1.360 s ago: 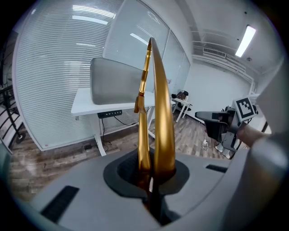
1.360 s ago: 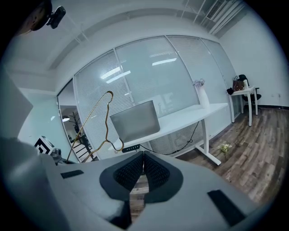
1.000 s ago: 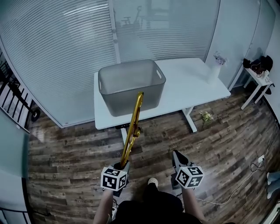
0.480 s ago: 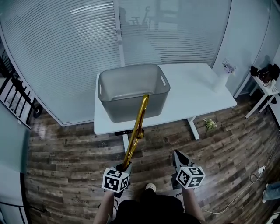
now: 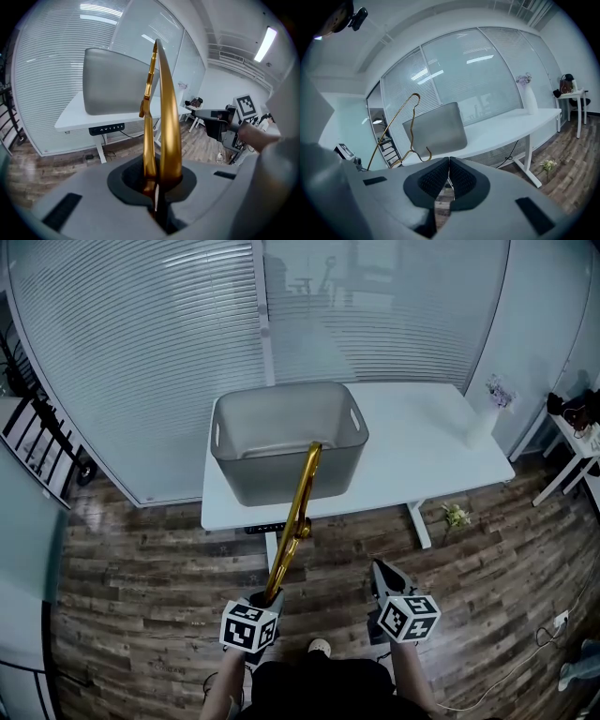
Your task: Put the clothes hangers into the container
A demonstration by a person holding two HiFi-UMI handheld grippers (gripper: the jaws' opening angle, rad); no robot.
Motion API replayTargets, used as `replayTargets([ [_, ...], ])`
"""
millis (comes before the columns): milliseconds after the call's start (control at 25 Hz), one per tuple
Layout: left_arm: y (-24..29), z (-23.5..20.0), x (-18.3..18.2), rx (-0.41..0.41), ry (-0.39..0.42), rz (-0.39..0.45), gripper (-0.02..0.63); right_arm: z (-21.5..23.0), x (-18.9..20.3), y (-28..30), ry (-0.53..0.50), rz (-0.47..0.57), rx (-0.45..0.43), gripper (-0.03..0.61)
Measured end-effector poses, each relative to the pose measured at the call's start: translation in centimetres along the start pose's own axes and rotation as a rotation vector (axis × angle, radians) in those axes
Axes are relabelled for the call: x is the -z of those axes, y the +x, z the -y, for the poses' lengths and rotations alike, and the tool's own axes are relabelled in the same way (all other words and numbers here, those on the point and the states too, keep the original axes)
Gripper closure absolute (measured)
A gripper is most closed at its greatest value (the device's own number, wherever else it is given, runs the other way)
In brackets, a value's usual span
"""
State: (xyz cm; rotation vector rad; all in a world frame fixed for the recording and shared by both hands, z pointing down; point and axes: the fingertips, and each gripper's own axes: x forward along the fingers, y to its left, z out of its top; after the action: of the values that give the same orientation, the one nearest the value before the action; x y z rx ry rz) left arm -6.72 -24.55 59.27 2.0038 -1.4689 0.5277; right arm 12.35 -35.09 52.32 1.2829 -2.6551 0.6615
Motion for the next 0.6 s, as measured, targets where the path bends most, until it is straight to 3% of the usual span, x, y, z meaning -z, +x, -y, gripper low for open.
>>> replayTargets([
  [600,-1.7,0.7,-1.2,-0.023,0.034,0.040,0.584,-2.5,-2.0,1.4,-0.037,0.015,-0.115,0.551],
])
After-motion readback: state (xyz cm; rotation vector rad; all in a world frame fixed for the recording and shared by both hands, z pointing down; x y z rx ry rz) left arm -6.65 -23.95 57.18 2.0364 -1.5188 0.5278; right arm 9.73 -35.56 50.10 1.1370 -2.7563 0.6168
